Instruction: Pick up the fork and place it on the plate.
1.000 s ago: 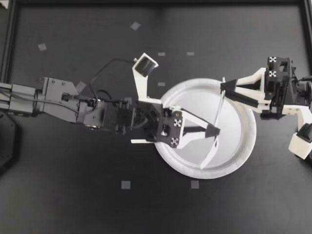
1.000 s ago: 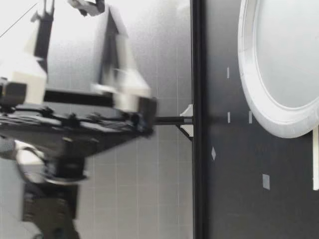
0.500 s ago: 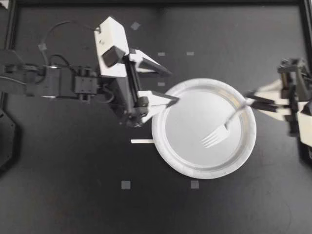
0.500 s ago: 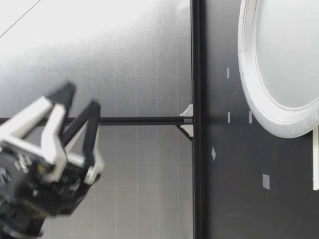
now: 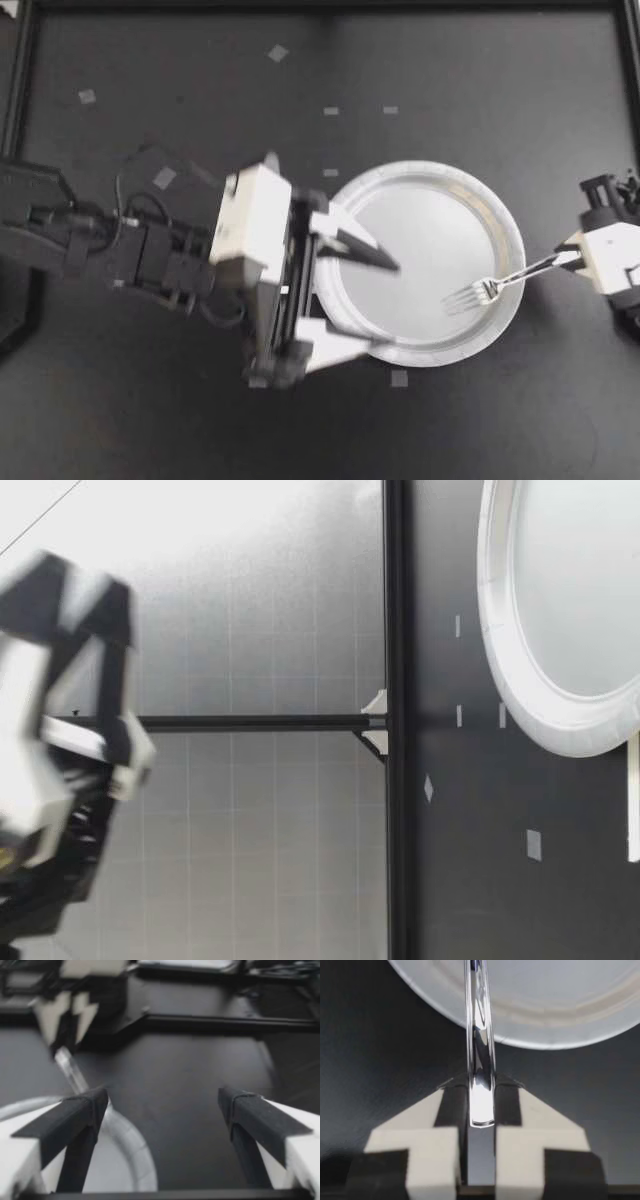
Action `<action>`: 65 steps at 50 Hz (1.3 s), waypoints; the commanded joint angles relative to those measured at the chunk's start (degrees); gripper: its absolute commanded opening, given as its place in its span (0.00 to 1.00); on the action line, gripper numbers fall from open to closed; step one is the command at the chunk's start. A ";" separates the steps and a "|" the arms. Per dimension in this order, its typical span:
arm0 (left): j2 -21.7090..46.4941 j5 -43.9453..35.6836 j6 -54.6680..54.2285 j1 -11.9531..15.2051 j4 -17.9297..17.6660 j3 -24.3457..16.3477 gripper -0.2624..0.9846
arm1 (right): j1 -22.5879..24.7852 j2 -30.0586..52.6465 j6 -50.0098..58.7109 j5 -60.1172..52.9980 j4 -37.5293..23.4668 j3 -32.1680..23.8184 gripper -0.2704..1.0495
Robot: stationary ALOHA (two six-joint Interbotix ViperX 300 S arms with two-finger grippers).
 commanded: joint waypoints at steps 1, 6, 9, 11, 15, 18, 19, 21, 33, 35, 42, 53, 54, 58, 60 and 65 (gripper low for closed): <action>-1.23 -3.96 1.58 -2.46 0.09 -1.23 0.93 | -1.49 4.04 0.88 -0.35 0.53 -0.35 0.14; -1.58 -4.39 1.93 -4.22 0.09 -0.79 0.93 | -2.72 8.26 2.99 -0.26 0.62 -1.49 0.14; -1.67 -4.75 1.85 -4.48 0.09 -0.18 0.93 | -3.25 10.99 3.78 0.09 0.79 -2.64 0.14; -1.76 -5.01 1.93 -4.66 0.09 0.26 0.93 | -3.43 13.45 4.22 0.53 0.70 -3.34 0.14; -1.85 -6.06 1.93 -5.01 0.09 0.97 0.93 | -3.60 18.11 4.13 0.09 0.62 -4.22 0.14; -1.93 -7.29 1.93 -5.27 0.09 1.41 0.93 | -3.60 21.53 4.13 -1.05 0.62 -4.92 0.14; -1.93 -7.65 1.93 -5.27 0.09 1.58 0.93 | -3.60 22.41 4.22 -1.58 0.62 -5.19 0.14; -2.02 -8.35 1.93 -5.45 0.09 2.02 0.93 | -3.60 24.43 4.31 -2.55 0.62 -5.89 0.14; -3.43 -9.14 1.93 -5.45 0.09 4.04 0.93 | -3.60 27.16 4.39 -3.96 0.62 -8.09 0.18; -3.52 -9.14 1.93 -5.45 0.09 4.22 0.93 | -3.60 26.81 4.48 -3.96 0.62 -8.09 0.21; -3.43 -9.14 2.02 -5.45 0.09 4.13 0.93 | -3.60 24.61 6.68 -3.52 0.70 -8.26 0.52; -2.99 -9.05 2.81 -5.45 0.09 4.04 0.93 | -3.60 23.73 8.70 -3.87 0.18 -8.35 0.71; -2.99 -9.05 2.81 -5.45 0.09 4.04 0.93 | -3.60 23.55 8.70 -3.87 0.18 -8.35 0.70; -3.08 -9.14 2.81 -5.45 0.00 4.04 0.93 | -3.60 23.20 8.61 -3.43 0.18 -8.70 0.70; -3.16 -9.14 2.81 -5.45 0.09 4.13 0.92 | -3.60 22.50 8.61 -2.99 0.18 -9.23 0.70; -3.78 -9.14 2.90 -5.45 0.00 3.69 0.92 | -3.60 18.54 8.61 -0.53 0.00 -12.30 0.71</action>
